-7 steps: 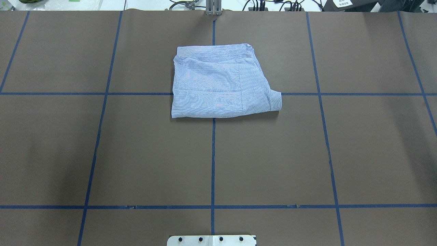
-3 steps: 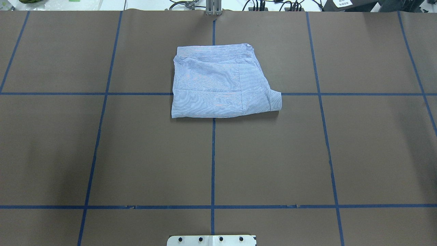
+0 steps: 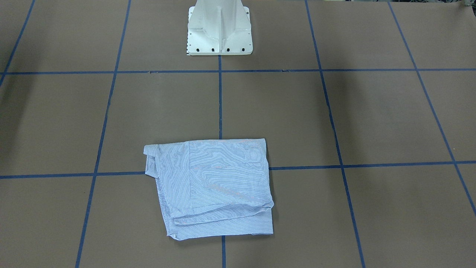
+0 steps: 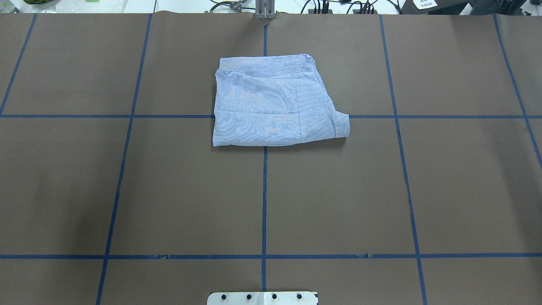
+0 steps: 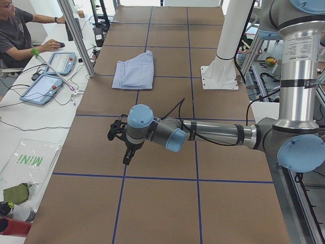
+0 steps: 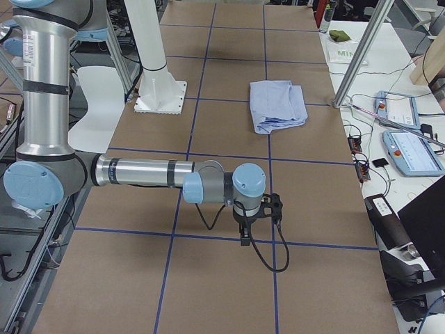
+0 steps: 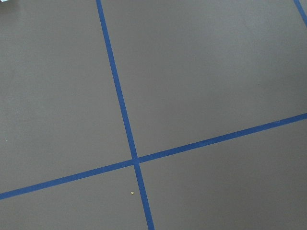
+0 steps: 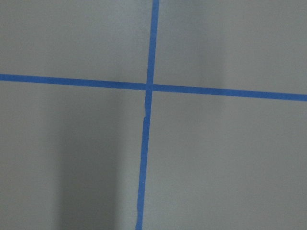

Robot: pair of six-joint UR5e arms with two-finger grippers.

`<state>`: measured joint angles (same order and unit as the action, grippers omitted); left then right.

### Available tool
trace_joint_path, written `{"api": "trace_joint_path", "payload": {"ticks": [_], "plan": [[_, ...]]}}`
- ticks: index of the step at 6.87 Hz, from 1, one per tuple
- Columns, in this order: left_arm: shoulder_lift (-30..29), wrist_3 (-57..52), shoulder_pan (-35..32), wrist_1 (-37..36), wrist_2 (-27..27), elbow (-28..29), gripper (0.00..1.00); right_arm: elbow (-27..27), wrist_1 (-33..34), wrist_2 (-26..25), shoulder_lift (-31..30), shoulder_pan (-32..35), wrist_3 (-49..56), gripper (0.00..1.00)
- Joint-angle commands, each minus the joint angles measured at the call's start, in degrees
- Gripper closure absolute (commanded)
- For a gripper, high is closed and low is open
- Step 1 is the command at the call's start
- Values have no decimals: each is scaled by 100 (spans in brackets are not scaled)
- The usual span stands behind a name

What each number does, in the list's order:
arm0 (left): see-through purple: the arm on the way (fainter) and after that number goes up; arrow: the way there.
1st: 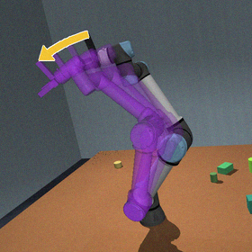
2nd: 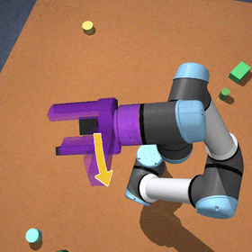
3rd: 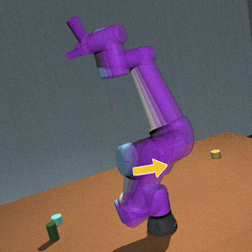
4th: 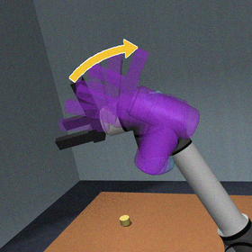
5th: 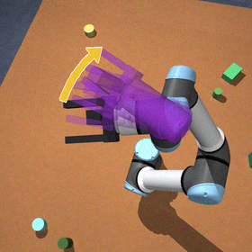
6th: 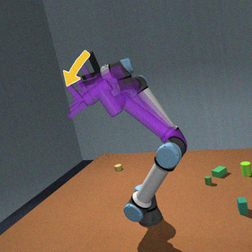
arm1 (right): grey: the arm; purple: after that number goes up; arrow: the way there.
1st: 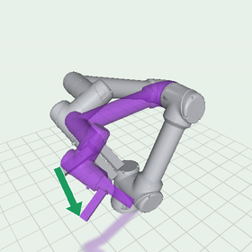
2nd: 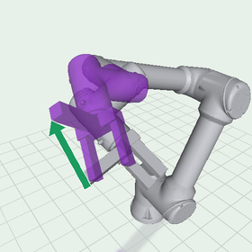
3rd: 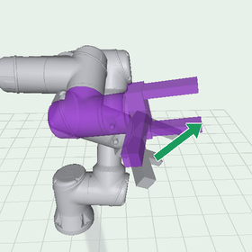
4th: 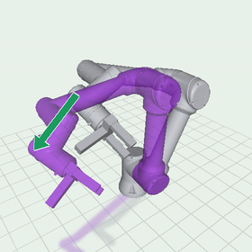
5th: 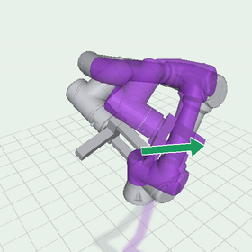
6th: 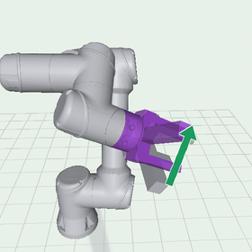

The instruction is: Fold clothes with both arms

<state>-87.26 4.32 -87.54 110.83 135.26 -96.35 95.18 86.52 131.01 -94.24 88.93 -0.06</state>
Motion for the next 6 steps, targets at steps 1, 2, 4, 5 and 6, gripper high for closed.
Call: {"api": "trace_joint_path", "payload": {"ticks": [1, 2, 4, 5, 6], "plan": [[7, 7, 0, 0, 1, 2, 0, 27, 5, -426, 38, -122, 23, 0], [7, 7, 0, 0, -8, 10, 0, 27, 5, -384, 20, -122, 6, 0], [-2, 7, 0, 9, -8, -7, 0, 18, -21, -295, 20, -130, -38, 0], [-19, 7, 0, 9, -8, -7, 0, 27, -30, -269, 29, -130, -47, 0], [-28, 7, 0, 9, -8, -16, 0, -8, -30, -121, 20, -130, -55, 0]]}}
